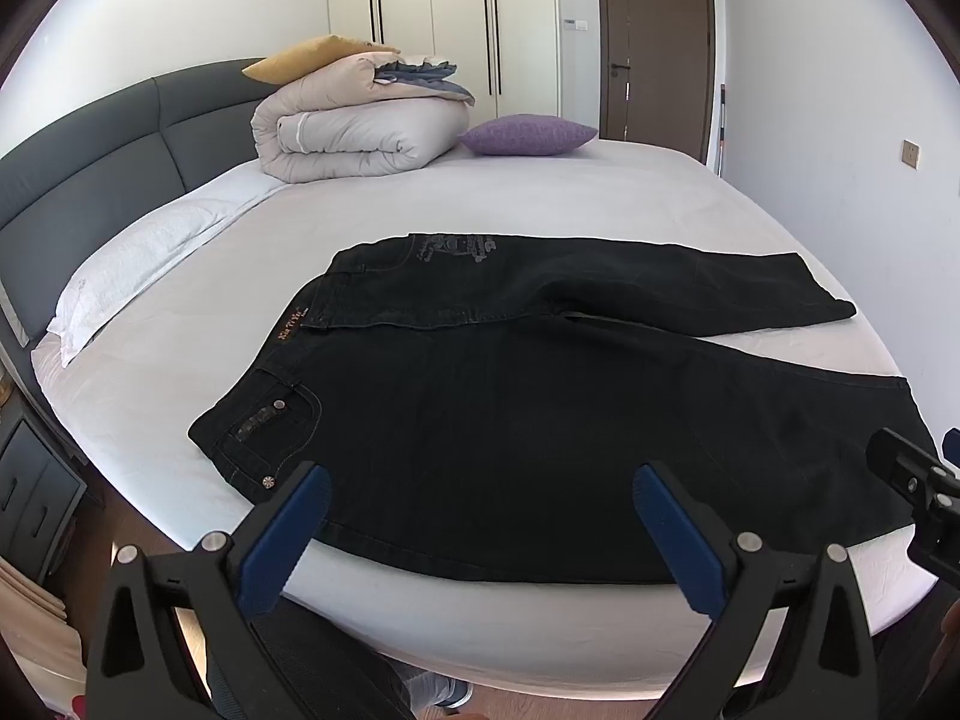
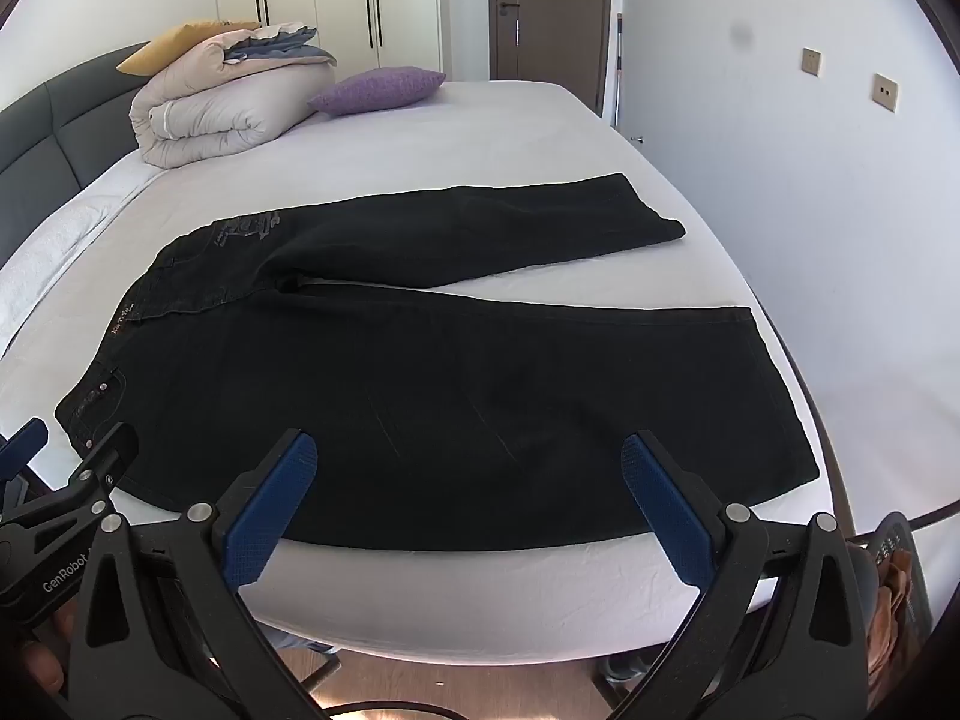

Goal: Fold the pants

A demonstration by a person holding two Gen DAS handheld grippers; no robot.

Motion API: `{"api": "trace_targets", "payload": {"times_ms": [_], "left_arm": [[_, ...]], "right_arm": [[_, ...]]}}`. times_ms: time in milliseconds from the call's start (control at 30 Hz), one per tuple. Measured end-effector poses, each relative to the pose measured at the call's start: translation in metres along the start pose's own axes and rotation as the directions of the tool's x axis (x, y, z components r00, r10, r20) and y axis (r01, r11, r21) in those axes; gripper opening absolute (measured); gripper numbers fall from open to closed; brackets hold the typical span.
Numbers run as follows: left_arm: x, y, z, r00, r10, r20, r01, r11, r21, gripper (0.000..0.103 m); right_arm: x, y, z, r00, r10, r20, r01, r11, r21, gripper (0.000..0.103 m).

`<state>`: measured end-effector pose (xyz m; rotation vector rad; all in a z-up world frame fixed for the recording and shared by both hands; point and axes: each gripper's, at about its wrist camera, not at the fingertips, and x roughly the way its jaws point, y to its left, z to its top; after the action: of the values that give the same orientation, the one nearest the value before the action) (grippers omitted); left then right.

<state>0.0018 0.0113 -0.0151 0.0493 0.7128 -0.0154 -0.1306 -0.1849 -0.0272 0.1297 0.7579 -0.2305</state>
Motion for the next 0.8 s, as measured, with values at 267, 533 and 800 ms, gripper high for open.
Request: {"api": "trace_targets", "payload": {"times_ms": [267,533,800], "left_arm": [[0.0001,-0.0004,0.0003,1.000,0.000,-0.001,0.000,1.000,0.000,0.103],[0.0002,-0.0004,0.0004,1.000,0.001,-0.002,-0.001,1.000,0.001,0.103],[-0.0002,-0.0004,0.0001,1.000,0.002,-0.003,-0.002,1.000,0.002,0.103]], "right_arm": [[-0.0007,0.0009,-0.0002,1.000,0.003,0.002,-0.003,1.000,0.000,0.103],[-0.0001,0.0002,-0.0001,1.000,0.004,0.000,-0.004,1.000,0.003,0.103],[-0.0001,0.0003,-0.0002,1.000,0.005,-0.002,-0.005,1.000,0.003,0.103]]}}
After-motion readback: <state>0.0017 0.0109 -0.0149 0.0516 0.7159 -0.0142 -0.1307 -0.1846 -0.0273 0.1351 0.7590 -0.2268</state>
